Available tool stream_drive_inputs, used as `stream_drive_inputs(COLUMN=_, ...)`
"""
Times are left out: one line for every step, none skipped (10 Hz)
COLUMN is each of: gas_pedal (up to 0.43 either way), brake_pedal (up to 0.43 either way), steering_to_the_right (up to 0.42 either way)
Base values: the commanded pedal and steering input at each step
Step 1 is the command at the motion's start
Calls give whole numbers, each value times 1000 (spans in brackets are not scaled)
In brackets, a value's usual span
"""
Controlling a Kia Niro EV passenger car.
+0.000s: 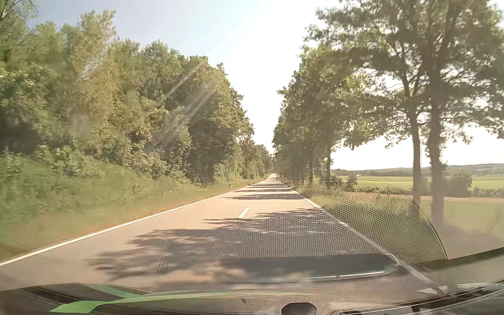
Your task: Follow the waypoints while adhering to traffic rules and regulations
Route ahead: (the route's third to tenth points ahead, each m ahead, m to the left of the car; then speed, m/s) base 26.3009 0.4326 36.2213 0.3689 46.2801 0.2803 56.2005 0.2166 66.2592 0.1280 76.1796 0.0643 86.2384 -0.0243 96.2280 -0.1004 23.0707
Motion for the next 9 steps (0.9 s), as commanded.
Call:
stream_drive_inputs(gas_pedal=260, brake_pedal=0, steering_to_the_right=0)
stream_drive_inputs(gas_pedal=248, brake_pedal=0, steering_to_the_right=0)
stream_drive_inputs(gas_pedal=228, brake_pedal=0, steering_to_the_right=-1)
stream_drive_inputs(gas_pedal=220, brake_pedal=0, steering_to_the_right=-1)
stream_drive_inputs(gas_pedal=209, brake_pedal=0, steering_to_the_right=-1)
stream_drive_inputs(gas_pedal=197, brake_pedal=0, steering_to_the_right=-1)
stream_drive_inputs(gas_pedal=197, brake_pedal=0, steering_to_the_right=-1)
stream_drive_inputs(gas_pedal=197, brake_pedal=0, steering_to_the_right=-1)
stream_drive_inputs(gas_pedal=197, brake_pedal=0, steering_to_the_right=-1)
